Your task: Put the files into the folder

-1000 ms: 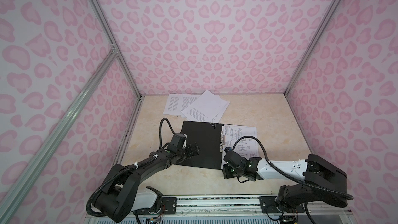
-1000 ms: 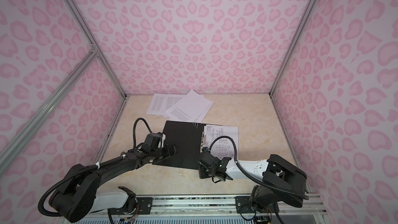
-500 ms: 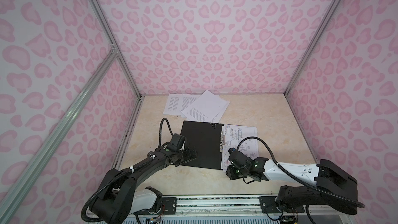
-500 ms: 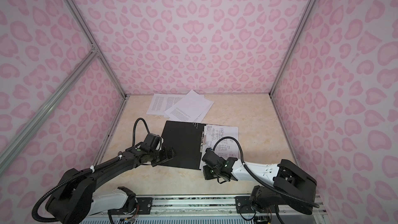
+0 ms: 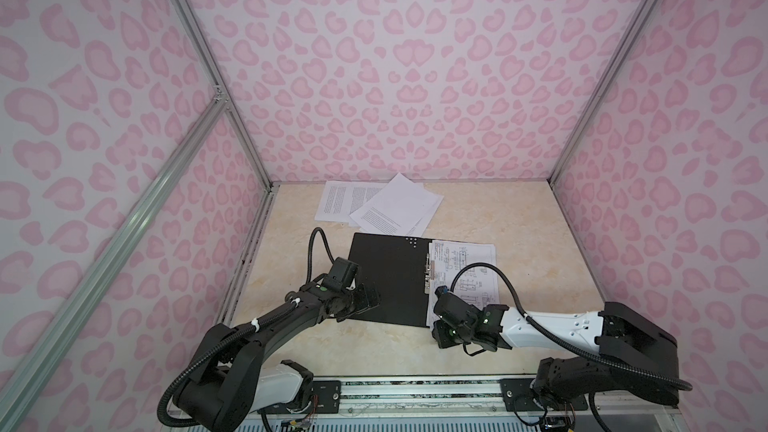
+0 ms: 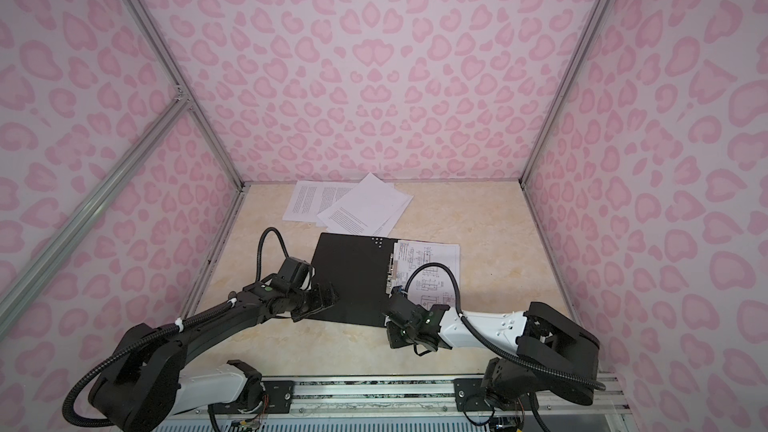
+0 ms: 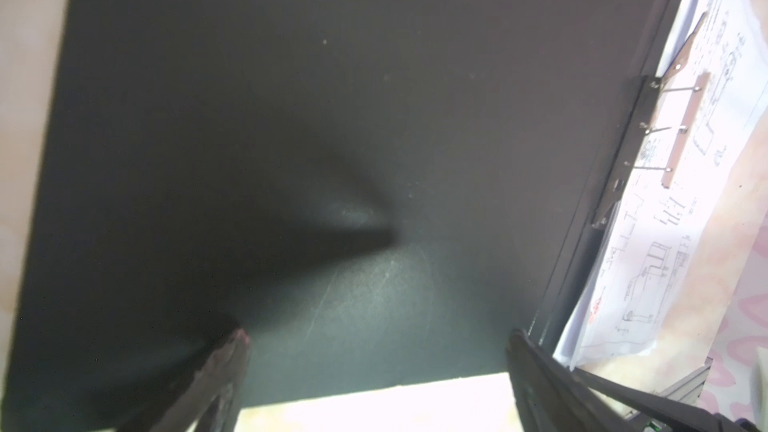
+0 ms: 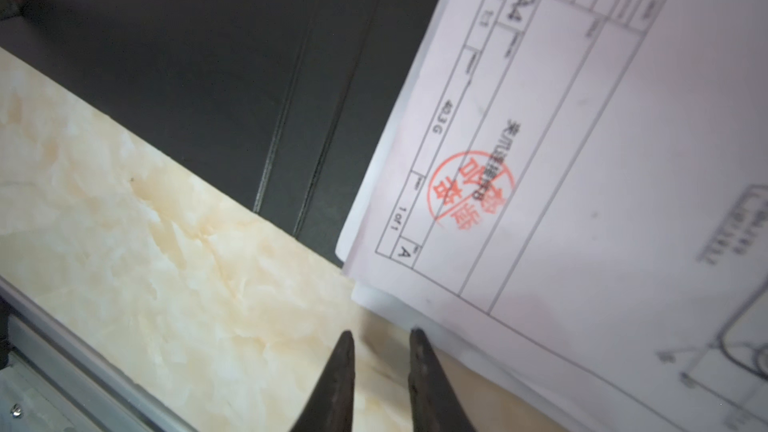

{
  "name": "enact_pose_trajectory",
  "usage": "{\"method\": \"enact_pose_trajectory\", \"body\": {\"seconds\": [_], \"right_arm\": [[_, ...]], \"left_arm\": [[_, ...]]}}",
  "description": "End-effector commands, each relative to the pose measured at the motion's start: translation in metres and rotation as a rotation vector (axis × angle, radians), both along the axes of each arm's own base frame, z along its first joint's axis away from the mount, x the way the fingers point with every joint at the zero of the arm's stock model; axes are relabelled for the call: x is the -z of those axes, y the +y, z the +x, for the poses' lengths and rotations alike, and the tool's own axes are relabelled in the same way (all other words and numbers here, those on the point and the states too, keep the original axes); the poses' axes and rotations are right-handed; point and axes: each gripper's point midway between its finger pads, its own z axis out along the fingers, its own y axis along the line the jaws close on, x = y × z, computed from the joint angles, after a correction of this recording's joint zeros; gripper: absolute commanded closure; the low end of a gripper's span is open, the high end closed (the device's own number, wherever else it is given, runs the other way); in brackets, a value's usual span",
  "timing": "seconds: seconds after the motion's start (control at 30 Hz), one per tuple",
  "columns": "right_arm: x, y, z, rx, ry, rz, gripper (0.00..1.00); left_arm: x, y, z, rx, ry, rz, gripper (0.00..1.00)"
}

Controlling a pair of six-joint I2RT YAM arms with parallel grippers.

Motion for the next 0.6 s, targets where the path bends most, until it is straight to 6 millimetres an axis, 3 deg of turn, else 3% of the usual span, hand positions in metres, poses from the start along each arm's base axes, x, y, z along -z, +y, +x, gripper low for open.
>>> {"method": "enact_pose_trajectory", "body": {"seconds": [0.0, 0.57], "right_arm": [[0.013, -0.025, -0.001, 0.025, 0.003, -0.13, 0.74], [0.002, -0.006, 0.024, 0.025, -0.061, -0.064, 0.72]], "left_arm": [[0.018, 0.018, -0.016, -0.042, 0.08, 0.078, 0.02], [0.024, 0.02, -0.02, -0.053, 0.089, 0.08, 0.02]]}}
